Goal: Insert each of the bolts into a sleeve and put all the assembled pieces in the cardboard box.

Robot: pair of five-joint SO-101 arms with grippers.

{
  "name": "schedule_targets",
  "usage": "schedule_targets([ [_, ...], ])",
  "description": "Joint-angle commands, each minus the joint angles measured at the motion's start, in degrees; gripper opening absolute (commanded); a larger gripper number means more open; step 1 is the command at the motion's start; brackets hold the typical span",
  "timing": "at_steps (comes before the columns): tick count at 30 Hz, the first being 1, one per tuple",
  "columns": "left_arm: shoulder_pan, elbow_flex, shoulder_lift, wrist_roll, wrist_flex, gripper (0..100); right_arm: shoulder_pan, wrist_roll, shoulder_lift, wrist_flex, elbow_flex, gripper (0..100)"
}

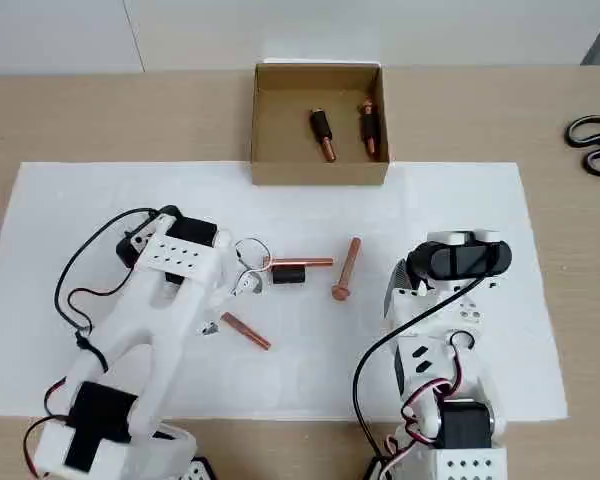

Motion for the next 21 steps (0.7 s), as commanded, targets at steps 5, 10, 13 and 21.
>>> schedule_targets([
  [5, -0.2, 0.0, -0.2, 0.4, -0.5, 31, 0.7, 0.0, -0.8, -0.8, -0.5, 0.4],
  [10, -0.2, 0.0, -0.2, 0.4, -1.0, 31, 0.7, 0.0, -0.8, -0.8, -0.5, 0.4],
  [13, -0.2, 1.8, -0.2, 0.4, -2.8, 31, 0.7, 0.0, -0.8, -0.8, -0.6, 0.4],
  [21, -0.2, 5.8, -0.3, 0.4, -6.3, 28, 0.7, 0.0, -0.8, -0.8, -0.6, 0.4],
])
